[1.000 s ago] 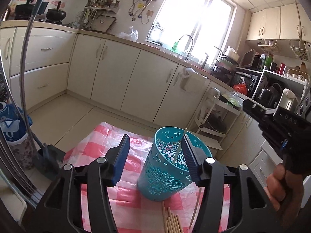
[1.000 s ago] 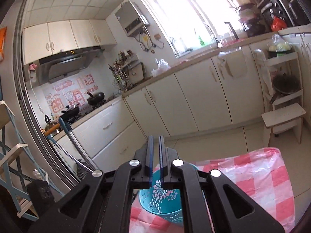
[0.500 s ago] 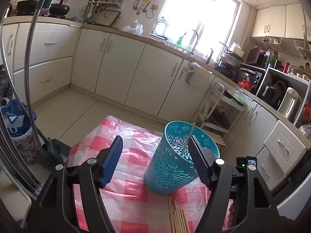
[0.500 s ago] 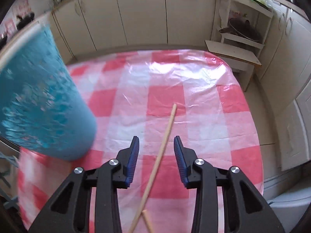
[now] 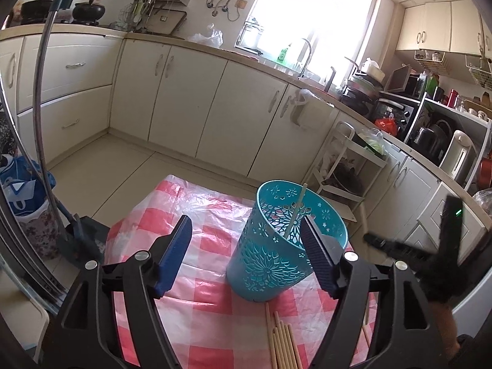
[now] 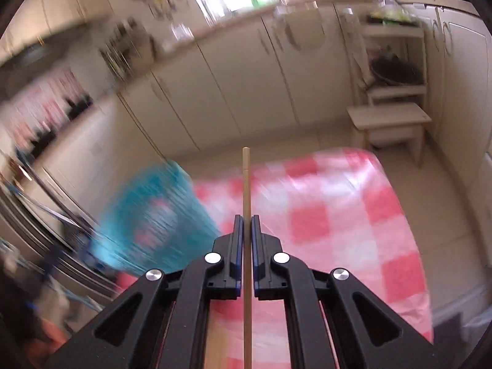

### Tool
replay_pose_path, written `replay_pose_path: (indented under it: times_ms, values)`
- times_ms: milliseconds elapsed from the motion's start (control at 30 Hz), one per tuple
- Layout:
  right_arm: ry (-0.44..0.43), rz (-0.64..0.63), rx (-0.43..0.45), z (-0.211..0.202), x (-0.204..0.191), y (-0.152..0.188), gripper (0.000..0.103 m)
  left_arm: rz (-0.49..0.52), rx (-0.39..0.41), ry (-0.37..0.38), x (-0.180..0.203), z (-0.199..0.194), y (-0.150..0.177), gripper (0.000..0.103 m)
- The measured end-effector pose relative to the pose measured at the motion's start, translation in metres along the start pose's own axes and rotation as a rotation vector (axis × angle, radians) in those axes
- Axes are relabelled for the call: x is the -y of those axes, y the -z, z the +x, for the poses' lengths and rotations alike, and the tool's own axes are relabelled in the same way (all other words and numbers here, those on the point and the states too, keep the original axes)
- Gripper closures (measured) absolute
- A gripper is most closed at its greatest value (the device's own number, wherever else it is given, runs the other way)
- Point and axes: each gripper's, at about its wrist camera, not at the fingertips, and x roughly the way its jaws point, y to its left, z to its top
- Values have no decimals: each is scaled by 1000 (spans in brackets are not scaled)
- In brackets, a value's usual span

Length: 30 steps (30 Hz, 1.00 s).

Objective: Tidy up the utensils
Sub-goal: 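Carry the right tool's chopstick over the teal basket and release it inside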

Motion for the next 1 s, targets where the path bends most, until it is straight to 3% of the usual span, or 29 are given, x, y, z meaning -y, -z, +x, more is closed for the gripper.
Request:
replay_pose_path:
  times_ms: [133, 233, 333, 500, 600, 667, 733, 800, 867, 1000]
  values:
    - [-179, -3, 252, -36, -48, -34, 97, 5, -3, -6, 1, 1, 2, 31]
    - [-174, -91, 416, -37, -91, -47, 97, 11, -5, -8, 2, 0, 3, 30]
    - [-117, -164, 460, -11, -114, -44, 97, 11, -6, -16, -1, 1, 2, 30]
    - [-33, -190, 339, 44, -107, -10, 97, 8, -12, -36, -4, 2, 1, 28]
    - [-27, -188, 270, 49, -94, 14, 97, 13, -15, -39, -4, 1, 2, 27]
    - [-36, -209, 239, 36, -89, 25, 93, 17, -15, -39, -4, 0, 2, 26]
    - [-39, -236, 230, 10, -81, 32, 81, 17, -14, -38, -4, -1, 2, 26]
    - [-1, -261, 216, -29, -65, 42, 69, 13, -14, -37, -5, -4, 2, 26]
    - [62, -259, 168, -61, -41, 53, 67, 7, -13, -33, -7, -7, 2, 25]
    - [252, -241, -75, -85, 24, 96, 67, 15, -14, -27, -6, -15, 4, 23]
